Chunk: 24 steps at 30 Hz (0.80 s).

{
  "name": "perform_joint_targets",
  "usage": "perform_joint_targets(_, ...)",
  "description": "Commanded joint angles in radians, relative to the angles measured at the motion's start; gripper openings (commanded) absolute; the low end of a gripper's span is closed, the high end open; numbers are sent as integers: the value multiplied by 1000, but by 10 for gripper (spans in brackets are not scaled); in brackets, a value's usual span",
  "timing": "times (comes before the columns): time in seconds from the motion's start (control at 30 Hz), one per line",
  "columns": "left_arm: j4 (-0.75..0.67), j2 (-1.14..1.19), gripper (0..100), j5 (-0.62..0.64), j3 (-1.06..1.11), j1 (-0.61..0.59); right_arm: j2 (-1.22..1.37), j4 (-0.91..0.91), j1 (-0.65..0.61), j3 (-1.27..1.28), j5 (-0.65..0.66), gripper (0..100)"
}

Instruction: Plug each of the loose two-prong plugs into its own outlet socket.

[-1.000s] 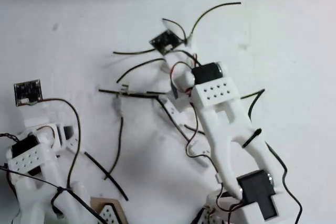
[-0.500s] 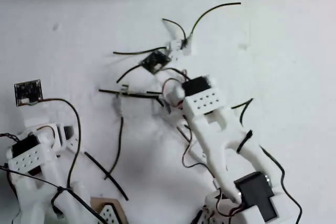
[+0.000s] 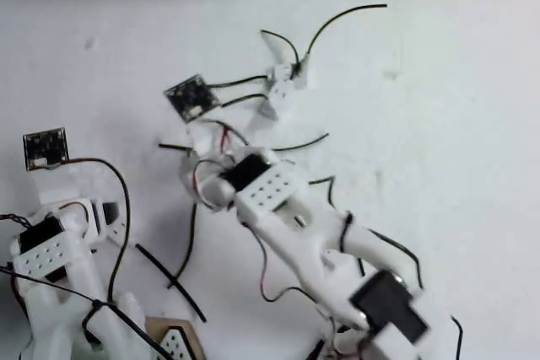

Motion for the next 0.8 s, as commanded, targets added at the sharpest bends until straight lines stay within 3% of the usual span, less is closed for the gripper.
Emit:
perform_joint_targets(0.0, -18, -25, 290, 5, -5, -2, 87, -99, -38, -11, -12, 120)
perform_joint_targets(0.43, -18, -25, 290, 5, -5, -2, 262, -292, -31, -12, -12, 118)
perform_joint_targets(0.63, -18, -25, 290, 5, -5, -2, 334, -220, 10, -124, -12, 12)
perform_joint_targets(0.77, -18, -25, 290, 5, -3, -2, 398, -117, 15, -216, -52, 28)
